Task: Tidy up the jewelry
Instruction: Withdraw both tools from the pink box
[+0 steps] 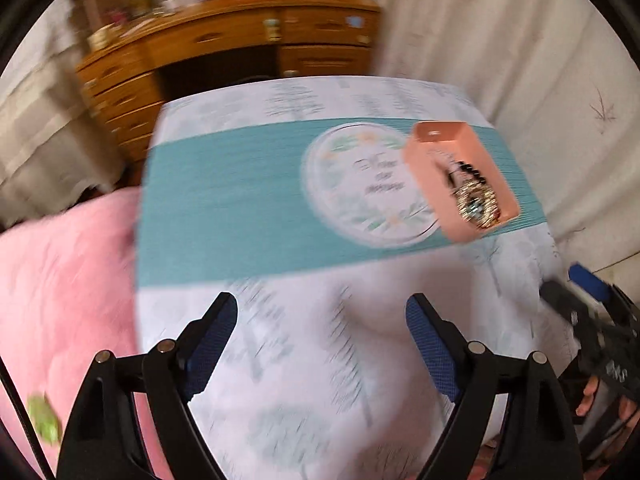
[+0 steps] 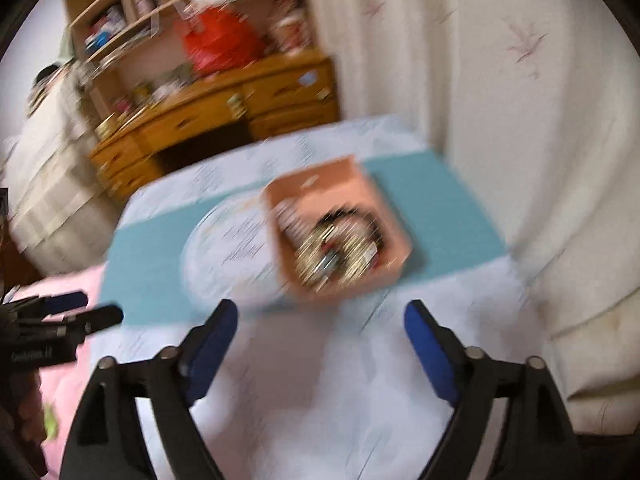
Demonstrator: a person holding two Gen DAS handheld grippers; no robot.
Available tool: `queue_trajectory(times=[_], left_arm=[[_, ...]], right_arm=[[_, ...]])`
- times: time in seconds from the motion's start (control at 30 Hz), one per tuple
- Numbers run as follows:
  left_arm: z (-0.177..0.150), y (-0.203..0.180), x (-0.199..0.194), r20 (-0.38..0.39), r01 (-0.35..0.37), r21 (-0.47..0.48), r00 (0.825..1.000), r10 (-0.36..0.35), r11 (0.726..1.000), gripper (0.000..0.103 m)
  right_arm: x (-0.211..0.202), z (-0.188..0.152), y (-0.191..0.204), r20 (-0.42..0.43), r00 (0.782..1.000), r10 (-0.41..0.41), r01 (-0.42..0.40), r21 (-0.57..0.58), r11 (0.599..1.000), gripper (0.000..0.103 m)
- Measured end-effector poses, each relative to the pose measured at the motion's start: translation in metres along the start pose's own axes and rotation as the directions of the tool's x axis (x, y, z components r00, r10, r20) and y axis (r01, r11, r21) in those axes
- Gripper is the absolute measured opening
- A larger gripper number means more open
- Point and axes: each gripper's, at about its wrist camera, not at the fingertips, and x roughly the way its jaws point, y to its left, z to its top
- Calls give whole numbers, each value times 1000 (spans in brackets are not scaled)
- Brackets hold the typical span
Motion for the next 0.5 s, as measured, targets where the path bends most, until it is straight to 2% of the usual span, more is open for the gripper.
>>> queue_trajectory(times=[0.07, 0.1, 0.13, 0.27, 0.33, 0.37, 0.43, 0.5], left_arm=[[-22, 7, -18, -10, -37, -41, 999, 37, 998, 87], [-30, 9, -24, -29, -23, -51, 999, 22, 998, 87], [-38, 8, -30, -37, -5, -67, 999, 2, 998, 87], [-57, 0, -51, 9, -15, -143, 1000, 17, 990, 87], [-64, -7, -55, 15, -14, -198, 1000, 17, 980, 87], [-70, -12, -56, 24, 8, -243, 1000, -2, 970, 87], [-83, -23, -54, 49, 30, -286, 999, -16, 958, 87], [-93, -36, -46, 15, -27, -295, 999, 33, 955, 87]], right_arm=[[-8, -15, 15, -57, 997, 60, -64, -75, 995, 101], [-9, -21, 20, -82, 994, 72, -80, -106, 991, 103], [-9, -27, 25, -117, 990, 82, -98, -139, 985, 103], [-9, -35, 31, -231, 968, 99, -151, -220, 964, 103], [-17, -32, 28, -265, 951, 160, -221, -219, 950, 103], [-22, -30, 26, -302, 935, 187, -260, -223, 940, 103], [-32, -29, 18, -296, 929, 221, -293, -225, 929, 103], [-41, -29, 9, -251, 939, 234, -290, -214, 933, 103]])
